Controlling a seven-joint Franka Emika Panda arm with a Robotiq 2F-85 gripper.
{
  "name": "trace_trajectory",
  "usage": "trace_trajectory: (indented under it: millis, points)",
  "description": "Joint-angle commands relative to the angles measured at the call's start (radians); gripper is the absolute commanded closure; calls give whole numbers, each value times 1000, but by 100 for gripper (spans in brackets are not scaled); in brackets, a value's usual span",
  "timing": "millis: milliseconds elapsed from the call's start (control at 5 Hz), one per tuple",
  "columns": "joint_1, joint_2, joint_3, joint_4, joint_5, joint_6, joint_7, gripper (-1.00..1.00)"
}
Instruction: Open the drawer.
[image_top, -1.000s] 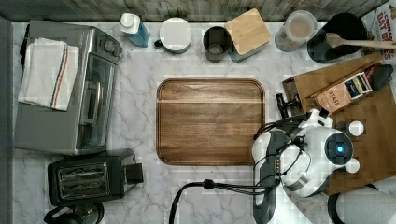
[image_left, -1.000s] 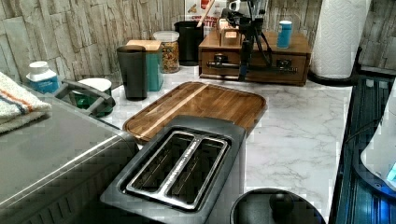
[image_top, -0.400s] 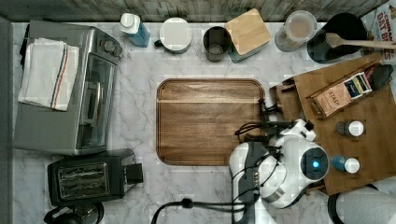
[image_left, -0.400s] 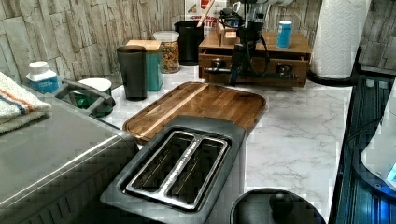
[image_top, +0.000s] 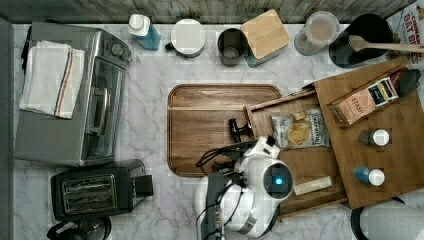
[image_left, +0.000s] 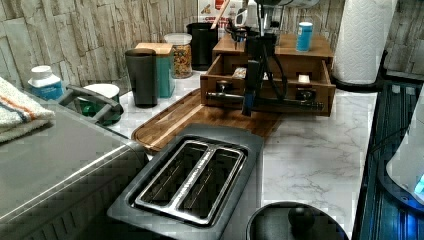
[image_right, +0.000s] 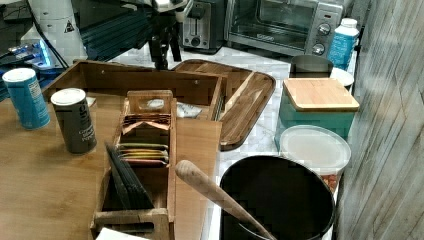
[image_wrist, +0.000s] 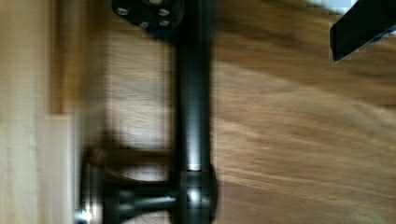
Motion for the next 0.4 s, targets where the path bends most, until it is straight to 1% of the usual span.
trace_trajectory:
  millis: [200,400]
  points:
    - [105,-36,104,-31,81,-93,36,-100]
    - [105,-36,104,-30,81,-93,37,-100]
